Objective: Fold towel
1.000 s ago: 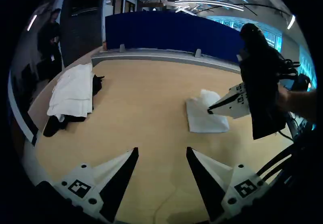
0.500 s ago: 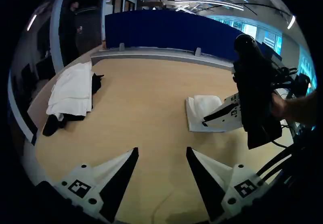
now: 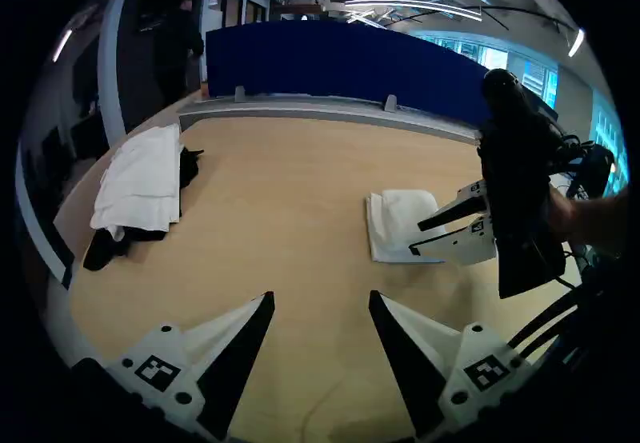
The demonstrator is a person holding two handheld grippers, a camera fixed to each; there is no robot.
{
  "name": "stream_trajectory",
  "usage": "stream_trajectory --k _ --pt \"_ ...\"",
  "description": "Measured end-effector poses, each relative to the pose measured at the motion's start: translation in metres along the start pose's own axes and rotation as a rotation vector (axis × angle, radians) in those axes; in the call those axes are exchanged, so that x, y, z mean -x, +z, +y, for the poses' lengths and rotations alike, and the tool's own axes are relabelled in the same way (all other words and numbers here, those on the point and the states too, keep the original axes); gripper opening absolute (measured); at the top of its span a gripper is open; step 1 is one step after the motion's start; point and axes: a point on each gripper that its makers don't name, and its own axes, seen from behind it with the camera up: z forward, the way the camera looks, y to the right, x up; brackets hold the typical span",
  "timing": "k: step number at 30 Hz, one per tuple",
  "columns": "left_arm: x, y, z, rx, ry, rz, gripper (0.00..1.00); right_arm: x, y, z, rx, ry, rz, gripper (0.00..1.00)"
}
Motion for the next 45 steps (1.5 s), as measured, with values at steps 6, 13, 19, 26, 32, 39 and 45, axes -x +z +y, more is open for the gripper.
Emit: stream_trajectory --k 6,13,19,26,32,39,45 --pt "-0.001 0.001 0.002 0.000 0.006 -0.001 0.87 0.017 -0.010 0.007 0.030 0.006 -0.015 0.67" --pt "-0.002 0.002 0.005 0.004 0.005 0.000 0.87 0.040 -0.023 0.020 0.069 0.045 -0.031 0.67" --pt "-0.005 0.002 0.009 0.010 0.005 0.001 0.87 0.059 -0.032 0.032 0.105 0.078 -0.048 0.67" --pt "-0.006 0.002 0.012 0.015 0.011 0.001 0.87 0.071 -0.030 0.036 0.117 0.101 -0.063 0.67" --pt "-0.005 0.003 0.013 0.014 0.011 0.001 0.87 0.077 -0.026 0.037 0.123 0.097 -0.078 0.66" --pt "-0.005 0.002 0.014 0.016 0.007 0.002 0.87 0.081 -0.022 0.037 0.124 0.090 -0.085 0.49" --pt "-0.005 0.003 0.015 0.017 0.010 0.002 0.87 0.079 -0.021 0.039 0.130 0.093 -0.075 0.32"
